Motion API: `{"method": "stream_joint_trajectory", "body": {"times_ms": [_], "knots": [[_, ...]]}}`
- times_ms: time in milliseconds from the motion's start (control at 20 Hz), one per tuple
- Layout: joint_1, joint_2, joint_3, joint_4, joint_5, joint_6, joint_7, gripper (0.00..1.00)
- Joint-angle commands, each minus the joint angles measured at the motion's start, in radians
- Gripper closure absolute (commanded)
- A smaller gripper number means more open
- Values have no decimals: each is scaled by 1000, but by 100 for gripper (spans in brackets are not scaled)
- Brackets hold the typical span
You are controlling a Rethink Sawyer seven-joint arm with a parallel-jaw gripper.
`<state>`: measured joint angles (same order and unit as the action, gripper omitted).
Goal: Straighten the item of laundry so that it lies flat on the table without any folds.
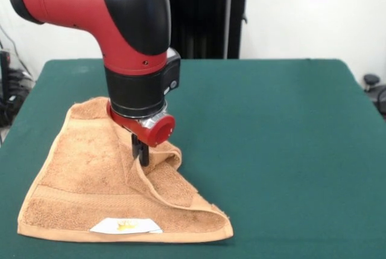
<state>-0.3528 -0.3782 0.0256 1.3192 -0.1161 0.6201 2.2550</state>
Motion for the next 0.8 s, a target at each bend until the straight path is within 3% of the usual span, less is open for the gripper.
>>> {"method": "stream_joint_trajectory", "body": {"times_ms": [50,400,800], "knots": [[49,15,53,53,-20,47,6,100],[82,8,104,119,64,34,98,100],[76,-53,161,213,170,68,104,100]]}}
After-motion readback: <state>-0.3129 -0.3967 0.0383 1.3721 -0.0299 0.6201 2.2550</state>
